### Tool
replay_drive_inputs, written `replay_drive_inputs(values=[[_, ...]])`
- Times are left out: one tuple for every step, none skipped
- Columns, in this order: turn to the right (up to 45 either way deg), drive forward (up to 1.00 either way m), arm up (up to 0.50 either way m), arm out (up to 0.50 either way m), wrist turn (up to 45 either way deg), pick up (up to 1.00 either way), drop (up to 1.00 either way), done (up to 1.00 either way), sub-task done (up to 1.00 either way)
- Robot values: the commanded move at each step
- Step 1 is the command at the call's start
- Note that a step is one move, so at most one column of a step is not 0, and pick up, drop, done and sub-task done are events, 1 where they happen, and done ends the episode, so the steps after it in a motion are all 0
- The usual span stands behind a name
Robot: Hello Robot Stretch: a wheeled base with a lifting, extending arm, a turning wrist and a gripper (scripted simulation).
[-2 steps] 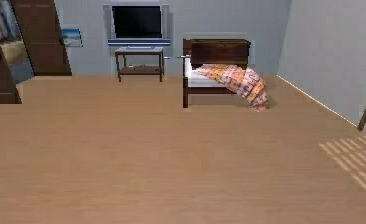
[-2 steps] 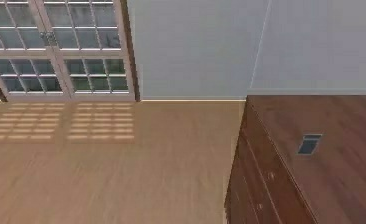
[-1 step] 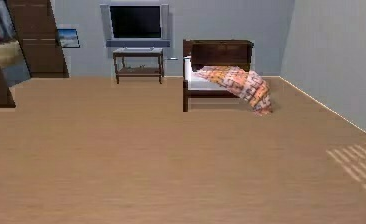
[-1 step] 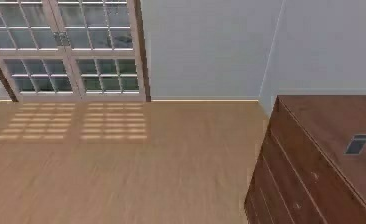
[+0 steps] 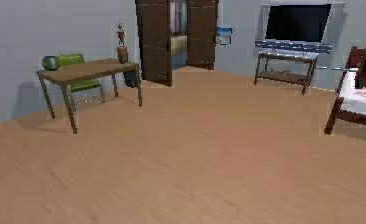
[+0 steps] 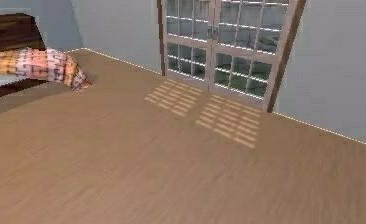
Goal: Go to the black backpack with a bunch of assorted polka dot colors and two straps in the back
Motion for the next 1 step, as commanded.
replay_drive_inputs(values=[[0.0,1.0,0.0,0.0,0.0,0.0,0.0,0.0,0.0]])
